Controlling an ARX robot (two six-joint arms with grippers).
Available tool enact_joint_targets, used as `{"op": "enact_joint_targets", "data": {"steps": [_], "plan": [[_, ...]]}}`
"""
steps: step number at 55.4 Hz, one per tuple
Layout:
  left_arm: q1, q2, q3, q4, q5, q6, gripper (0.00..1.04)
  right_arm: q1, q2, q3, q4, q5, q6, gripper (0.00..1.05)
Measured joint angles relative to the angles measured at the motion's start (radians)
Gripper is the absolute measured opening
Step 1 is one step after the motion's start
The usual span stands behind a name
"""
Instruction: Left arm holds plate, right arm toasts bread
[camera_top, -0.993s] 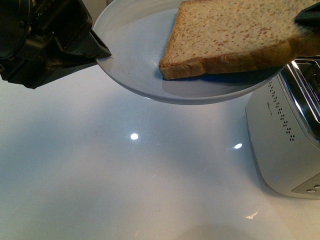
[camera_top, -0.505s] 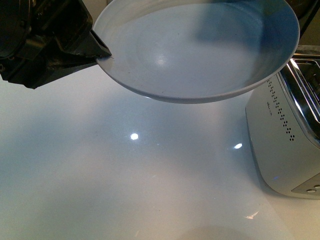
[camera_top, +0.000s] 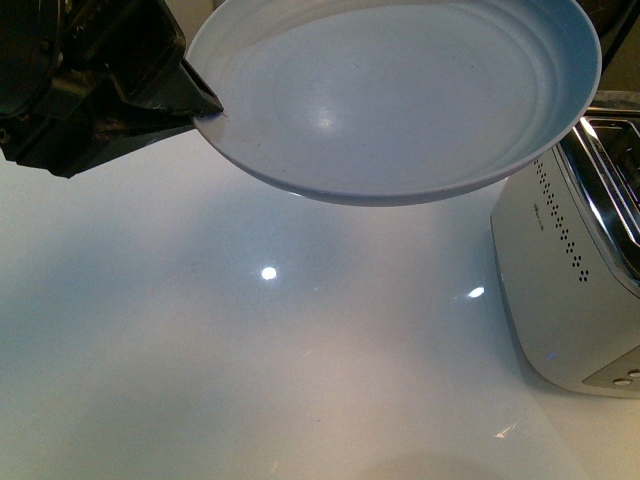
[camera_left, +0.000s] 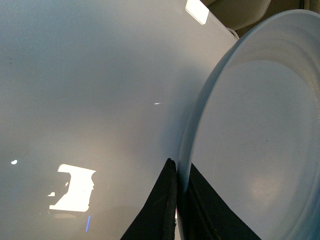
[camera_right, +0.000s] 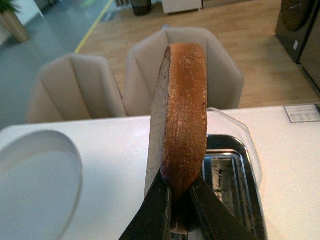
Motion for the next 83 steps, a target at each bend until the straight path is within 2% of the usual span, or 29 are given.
{"op": "enact_joint_targets", "data": {"steps": [13, 28, 56, 83], "plan": [[0.000, 0.000, 0.000, 0.000, 0.000, 0.000, 0.03, -0.020, 0.055, -0.104, 0.049, 0.014, -0.136, 0.03], [0.000, 0.000, 0.000, 0.000, 0.000, 0.000, 0.03, -0.022, 0.122, -0.188, 0.134, 0.005, -0.206, 0.03], [0.000, 0.000, 0.000, 0.000, 0.000, 0.000, 0.03, -0.039, 0.253, -0.199, 0.211, 0.000, -0.238, 0.03], [0.000, 0.000, 0.000, 0.000, 0.000, 0.000, 0.03, -0.006, 0.389, -0.106, 0.177, 0.040, -0.249, 0.03]]}}
